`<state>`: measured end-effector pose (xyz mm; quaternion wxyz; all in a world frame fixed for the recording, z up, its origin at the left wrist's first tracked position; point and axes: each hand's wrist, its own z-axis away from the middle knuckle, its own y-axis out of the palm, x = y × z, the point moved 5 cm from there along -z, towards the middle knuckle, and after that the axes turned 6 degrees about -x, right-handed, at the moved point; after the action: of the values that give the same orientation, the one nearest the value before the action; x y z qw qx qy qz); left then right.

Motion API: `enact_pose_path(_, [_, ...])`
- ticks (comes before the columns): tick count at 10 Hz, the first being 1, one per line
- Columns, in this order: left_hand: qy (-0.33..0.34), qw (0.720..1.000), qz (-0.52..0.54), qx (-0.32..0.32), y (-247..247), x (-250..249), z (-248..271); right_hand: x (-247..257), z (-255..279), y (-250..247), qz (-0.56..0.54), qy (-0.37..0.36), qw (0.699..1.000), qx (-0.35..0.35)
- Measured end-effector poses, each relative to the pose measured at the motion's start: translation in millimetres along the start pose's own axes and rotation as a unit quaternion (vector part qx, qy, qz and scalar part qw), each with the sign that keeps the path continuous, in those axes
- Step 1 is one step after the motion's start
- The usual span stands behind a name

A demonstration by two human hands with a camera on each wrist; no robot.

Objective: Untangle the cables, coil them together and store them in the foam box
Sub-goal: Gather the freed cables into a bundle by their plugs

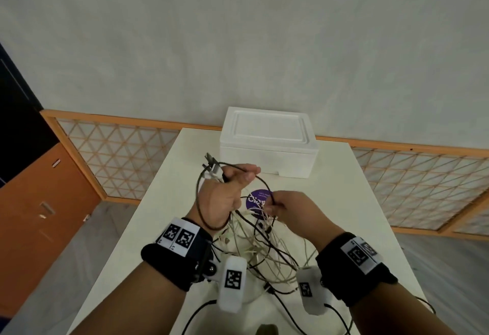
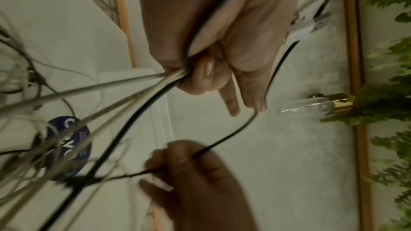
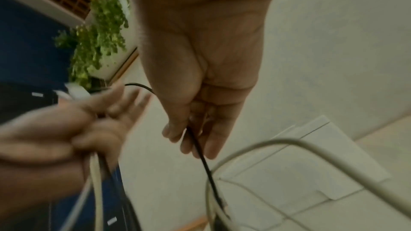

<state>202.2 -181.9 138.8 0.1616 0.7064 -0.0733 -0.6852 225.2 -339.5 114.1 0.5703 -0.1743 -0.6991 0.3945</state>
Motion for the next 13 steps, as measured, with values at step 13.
enact_pose_path(13, [-0.192,0.938,0.288,0.023,-4,35,28,16,49,46,-0.064,-0.043,0.994,0.078])
